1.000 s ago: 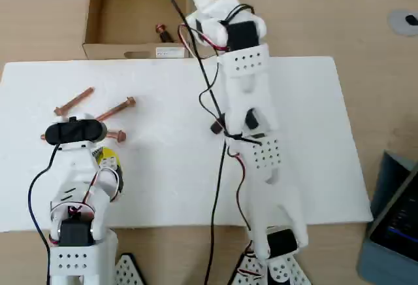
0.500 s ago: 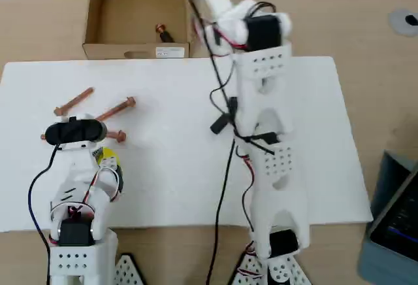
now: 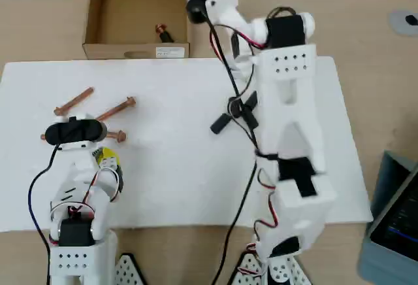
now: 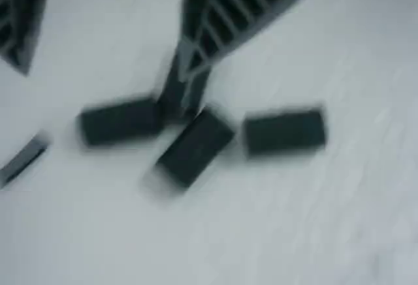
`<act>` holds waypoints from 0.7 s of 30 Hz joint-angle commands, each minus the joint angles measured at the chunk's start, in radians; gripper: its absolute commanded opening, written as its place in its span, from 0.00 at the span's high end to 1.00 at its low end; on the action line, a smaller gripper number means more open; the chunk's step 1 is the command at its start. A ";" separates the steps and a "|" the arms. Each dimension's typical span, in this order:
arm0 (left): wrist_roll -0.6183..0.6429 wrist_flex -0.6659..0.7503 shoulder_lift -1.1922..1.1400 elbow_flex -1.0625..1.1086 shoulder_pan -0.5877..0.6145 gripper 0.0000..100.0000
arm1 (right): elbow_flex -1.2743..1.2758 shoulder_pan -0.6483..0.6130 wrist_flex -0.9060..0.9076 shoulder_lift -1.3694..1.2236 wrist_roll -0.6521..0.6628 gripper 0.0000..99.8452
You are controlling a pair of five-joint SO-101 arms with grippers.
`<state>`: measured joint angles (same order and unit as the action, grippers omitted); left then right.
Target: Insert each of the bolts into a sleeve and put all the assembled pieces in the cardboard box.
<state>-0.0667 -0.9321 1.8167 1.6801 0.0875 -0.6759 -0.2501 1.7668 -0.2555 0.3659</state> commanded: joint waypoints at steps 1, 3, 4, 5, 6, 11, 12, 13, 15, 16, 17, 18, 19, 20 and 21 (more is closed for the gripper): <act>-0.005 -0.002 0.008 0.005 -0.008 1.00 | 0.148 0.013 0.017 0.114 0.011 0.83; -0.005 -0.002 0.008 0.005 -0.008 1.00 | 0.219 0.013 0.017 0.125 0.011 0.83; -0.005 -0.002 0.008 0.005 -0.008 1.00 | 0.248 0.012 0.015 0.125 0.011 0.83; -0.005 -0.002 0.008 0.005 -0.008 1.00 | 0.277 0.010 0.014 0.124 0.012 0.83; -0.005 -0.002 0.008 0.005 -0.008 1.00 | 0.308 0.010 0.005 0.122 0.014 0.83; -0.005 -0.002 0.008 0.005 -0.008 1.00 | 0.464 0.025 -0.112 0.094 0.026 0.83; -0.005 -0.002 0.008 0.005 -0.008 1.00 | 0.483 0.027 -0.132 0.082 0.026 0.83; -0.005 -0.002 0.008 0.005 -0.008 1.00 | 0.498 0.030 -0.146 0.070 0.026 0.83; -0.005 -0.002 0.008 0.005 -0.008 1.00 | 0.513 0.030 -0.172 0.044 0.025 0.83; -0.005 -0.002 0.008 0.005 -0.008 1.00 | 0.516 0.030 -0.183 0.030 0.025 0.83; -0.005 -0.002 0.008 0.005 -0.008 1.00 | 0.516 0.030 -0.195 0.018 0.025 0.83; -0.005 -0.002 0.008 0.005 -0.008 1.00 | 0.516 0.030 -0.209 0.004 0.025 0.83; -0.005 -0.002 0.008 0.005 -0.008 1.00 | 0.516 0.031 -0.222 -0.010 0.025 0.83; -0.005 -0.002 0.008 0.005 -0.008 1.00 | 0.516 0.033 -0.233 -0.025 0.025 0.83; -0.005 -0.002 0.008 0.005 -0.008 1.00 | 0.516 0.039 -0.244 -0.041 0.025 0.83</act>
<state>-0.0667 -0.9321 1.8167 1.6801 0.0875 -0.1619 -0.2302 1.5566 -0.2785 0.3874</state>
